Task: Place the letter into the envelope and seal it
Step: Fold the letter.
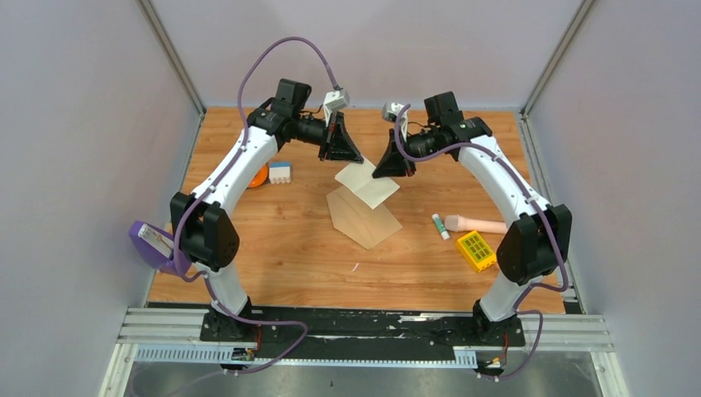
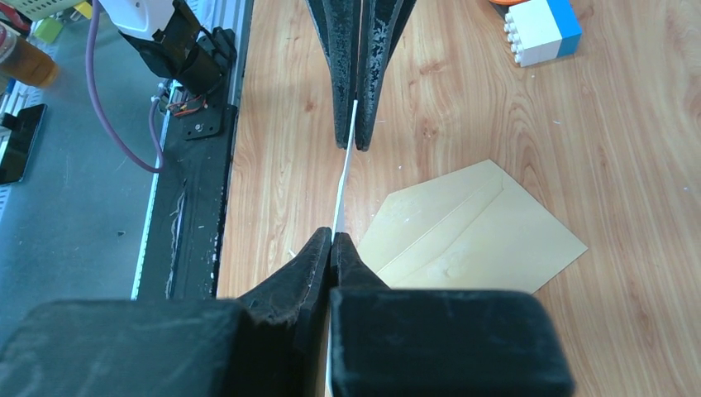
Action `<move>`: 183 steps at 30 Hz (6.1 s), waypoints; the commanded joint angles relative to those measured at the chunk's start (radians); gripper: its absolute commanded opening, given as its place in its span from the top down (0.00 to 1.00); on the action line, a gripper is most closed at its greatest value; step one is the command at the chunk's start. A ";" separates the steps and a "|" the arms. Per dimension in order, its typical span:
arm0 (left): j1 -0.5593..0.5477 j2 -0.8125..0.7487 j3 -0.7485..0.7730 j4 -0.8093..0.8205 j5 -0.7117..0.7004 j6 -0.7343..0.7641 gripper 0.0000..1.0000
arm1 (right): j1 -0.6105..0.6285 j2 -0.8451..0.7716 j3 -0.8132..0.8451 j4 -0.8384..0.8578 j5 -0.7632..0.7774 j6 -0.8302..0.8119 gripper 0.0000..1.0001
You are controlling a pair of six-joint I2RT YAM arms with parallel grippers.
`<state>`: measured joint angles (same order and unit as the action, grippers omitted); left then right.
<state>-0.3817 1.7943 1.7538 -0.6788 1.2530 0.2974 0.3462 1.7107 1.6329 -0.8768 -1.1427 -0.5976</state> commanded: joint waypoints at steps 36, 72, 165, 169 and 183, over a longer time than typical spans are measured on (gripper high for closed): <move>0.046 -0.108 0.010 0.020 0.022 0.017 1.00 | -0.068 -0.104 -0.106 -0.161 0.035 -0.149 0.94; 0.046 -0.133 -0.062 0.115 0.043 -0.039 1.00 | -0.077 -0.434 -0.149 0.036 0.516 -0.070 0.03; -0.144 -0.083 -0.095 -0.042 -0.035 0.199 1.00 | 0.019 -0.474 -0.576 0.246 0.155 -0.108 0.54; -0.144 -0.065 -0.073 -0.052 -0.012 0.190 1.00 | 0.013 -0.484 -0.584 0.245 0.147 -0.111 0.69; -0.163 -0.014 -0.025 -0.127 0.024 0.244 1.00 | 0.007 -0.505 -0.612 0.241 0.106 -0.142 1.00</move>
<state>-0.5365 1.7538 1.6657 -0.7647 1.2247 0.4988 0.3588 1.2434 1.0290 -0.6601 -0.9829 -0.7078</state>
